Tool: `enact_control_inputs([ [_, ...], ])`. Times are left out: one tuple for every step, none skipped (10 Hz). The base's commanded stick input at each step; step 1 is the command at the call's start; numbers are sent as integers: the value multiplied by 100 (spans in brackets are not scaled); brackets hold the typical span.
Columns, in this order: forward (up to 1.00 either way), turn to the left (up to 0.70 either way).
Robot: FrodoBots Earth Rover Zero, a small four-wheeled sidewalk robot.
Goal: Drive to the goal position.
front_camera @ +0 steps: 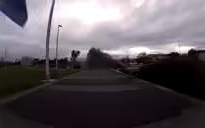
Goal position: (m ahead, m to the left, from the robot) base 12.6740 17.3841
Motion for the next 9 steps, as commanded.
enact_control_inputs([
  [85,7],
  [85,21],
  [85,0],
  [85,0],
  [85,0],
  [85,0],
  [85,0],
  [85,0],
  [85,0],
])
